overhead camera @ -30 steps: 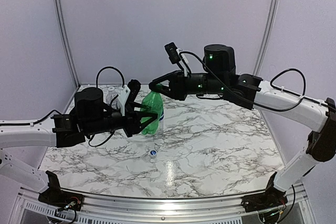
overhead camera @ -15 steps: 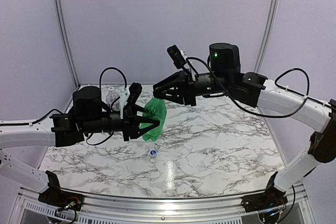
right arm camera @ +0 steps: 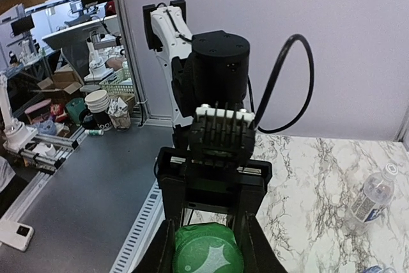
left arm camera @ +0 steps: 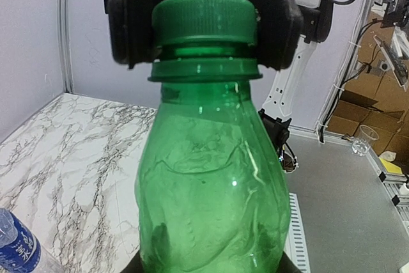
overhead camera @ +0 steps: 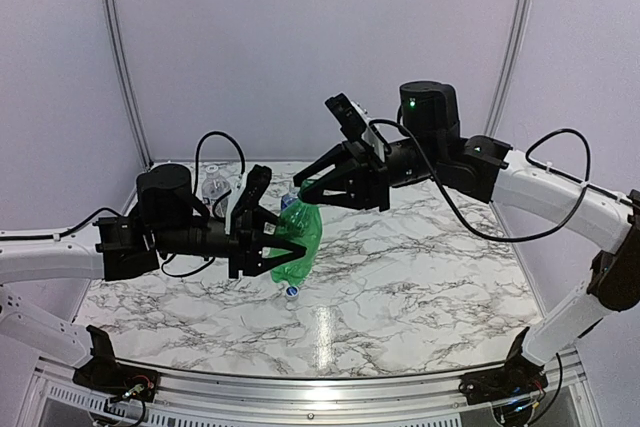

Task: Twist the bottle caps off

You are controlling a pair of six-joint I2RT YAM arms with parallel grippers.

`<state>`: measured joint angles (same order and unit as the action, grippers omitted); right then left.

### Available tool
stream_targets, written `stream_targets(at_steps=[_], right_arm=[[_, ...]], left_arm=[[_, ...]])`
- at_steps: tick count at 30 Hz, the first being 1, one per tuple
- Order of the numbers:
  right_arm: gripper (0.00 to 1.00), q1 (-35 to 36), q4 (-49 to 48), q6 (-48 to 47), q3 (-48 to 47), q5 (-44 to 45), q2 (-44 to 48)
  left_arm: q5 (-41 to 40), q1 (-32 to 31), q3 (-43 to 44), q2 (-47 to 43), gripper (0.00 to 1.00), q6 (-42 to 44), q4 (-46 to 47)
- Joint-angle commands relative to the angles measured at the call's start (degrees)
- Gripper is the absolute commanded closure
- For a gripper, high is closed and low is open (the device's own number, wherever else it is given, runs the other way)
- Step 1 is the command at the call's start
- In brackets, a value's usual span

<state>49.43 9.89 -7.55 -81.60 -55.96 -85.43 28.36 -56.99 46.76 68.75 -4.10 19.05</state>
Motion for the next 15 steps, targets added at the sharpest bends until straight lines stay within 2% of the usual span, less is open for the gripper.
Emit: stream_targets(at_steps=[1, 5, 7, 9, 15], right_arm=[[0.63, -1.2, -2.4, 5.0, -0.5, 8.5, 0.4], [0.22, -1.1, -2.7, 11.1, -0.9, 14.7, 0.5], [0.07, -0.8, -3.4, 13.3, -0.6, 17.7, 1.4], [0.02, -0.3, -3.9, 14.6, -0.3, 21.3, 2.5], [0.02, 1.9, -4.8, 19.2, 0.3, 32.9, 3.9]], left_arm=[[-5.5, -0.5, -0.3, -1.7, 0.95, -0.6, 2.1], [-11.6, -0.5, -0.6, -1.2, 0.95, -0.1, 2.1], [-13.2, -0.5, -0.4, -0.6, 0.95, 0.1, 2.1], [-14.4, -0.5, -0.1, 0.0, 0.95, 0.0, 2.0], [-18.5, -0.6, 0.2, 0.8, 0.95, -0.4, 2.0]])
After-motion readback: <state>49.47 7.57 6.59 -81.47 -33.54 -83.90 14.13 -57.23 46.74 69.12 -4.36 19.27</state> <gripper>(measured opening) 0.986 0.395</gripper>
